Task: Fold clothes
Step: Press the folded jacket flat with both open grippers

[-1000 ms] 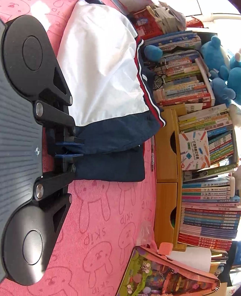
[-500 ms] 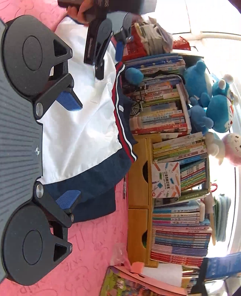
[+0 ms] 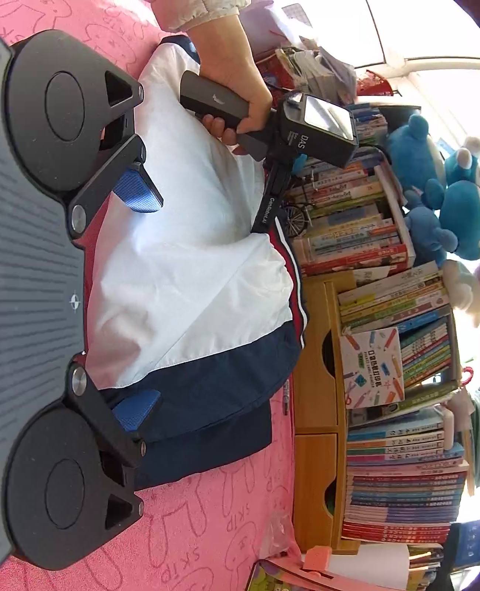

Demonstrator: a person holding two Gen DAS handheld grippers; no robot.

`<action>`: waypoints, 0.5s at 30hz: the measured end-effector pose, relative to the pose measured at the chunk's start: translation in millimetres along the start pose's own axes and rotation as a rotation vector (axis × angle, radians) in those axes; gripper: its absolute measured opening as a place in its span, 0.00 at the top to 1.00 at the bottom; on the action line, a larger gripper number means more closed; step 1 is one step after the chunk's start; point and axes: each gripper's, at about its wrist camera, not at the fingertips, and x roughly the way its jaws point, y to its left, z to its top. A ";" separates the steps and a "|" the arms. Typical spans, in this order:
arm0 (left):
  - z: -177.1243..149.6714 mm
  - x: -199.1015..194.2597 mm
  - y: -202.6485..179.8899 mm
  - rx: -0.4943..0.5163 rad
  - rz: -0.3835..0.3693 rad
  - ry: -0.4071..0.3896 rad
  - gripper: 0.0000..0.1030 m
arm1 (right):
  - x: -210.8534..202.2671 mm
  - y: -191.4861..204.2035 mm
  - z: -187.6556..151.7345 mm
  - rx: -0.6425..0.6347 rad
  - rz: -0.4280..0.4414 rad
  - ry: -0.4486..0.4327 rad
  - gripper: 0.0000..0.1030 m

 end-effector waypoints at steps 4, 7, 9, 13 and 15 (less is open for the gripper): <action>-5.6 6.2 -0.8 -0.012 0.004 -0.043 0.16 | -0.7 5.5 -0.6 -0.019 -0.015 -0.003 0.00; -8.4 5.7 -4.7 0.001 0.015 -0.059 0.15 | -5.0 32.3 -0.4 -0.119 -0.001 -0.043 0.00; -8.3 5.5 -3.8 -0.004 0.010 -0.061 0.15 | -3.8 60.0 3.3 -0.227 0.068 -0.047 0.00; -8.1 5.0 -0.7 -0.019 -0.005 -0.057 0.15 | -4.5 100.0 18.9 -0.331 0.211 -0.096 0.00; -7.6 5.0 -0.4 -0.020 -0.008 -0.057 0.15 | 4.3 105.9 26.5 -0.330 0.232 -0.099 0.00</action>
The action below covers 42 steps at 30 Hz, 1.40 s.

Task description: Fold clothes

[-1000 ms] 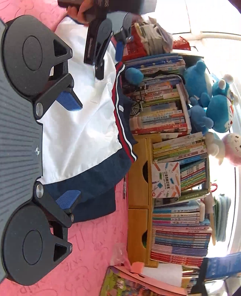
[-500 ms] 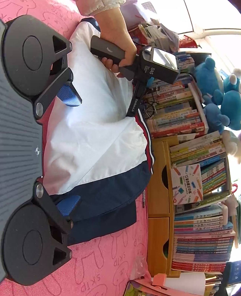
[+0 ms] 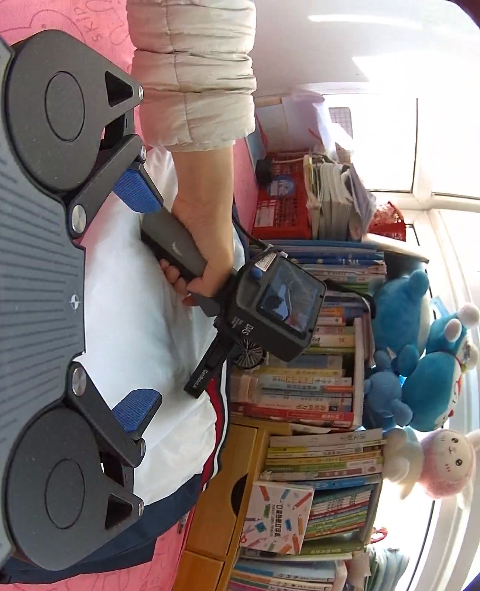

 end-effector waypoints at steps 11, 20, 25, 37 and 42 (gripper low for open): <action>2.7 -0.1 -0.9 0.007 -0.015 0.004 0.14 | -37.0 -101.8 -63.7 0.140 -0.505 0.269 0.21; -33.8 -134.0 28.4 -0.070 -0.183 -0.163 0.02 | -84.8 -118.2 -66.4 0.236 -0.501 0.206 0.17; -97.8 -191.0 48.5 -0.117 -0.058 -0.151 0.02 | -48.0 -130.9 -36.8 0.253 -0.376 0.130 0.12; -148.2 -172.3 106.0 -0.363 0.093 0.065 0.01 | 2.8 -167.0 -25.5 0.384 -0.574 0.219 0.82; -149.8 -170.2 102.0 -0.337 0.096 0.076 0.00 | -10.2 -174.4 -6.5 0.411 -0.527 0.113 0.51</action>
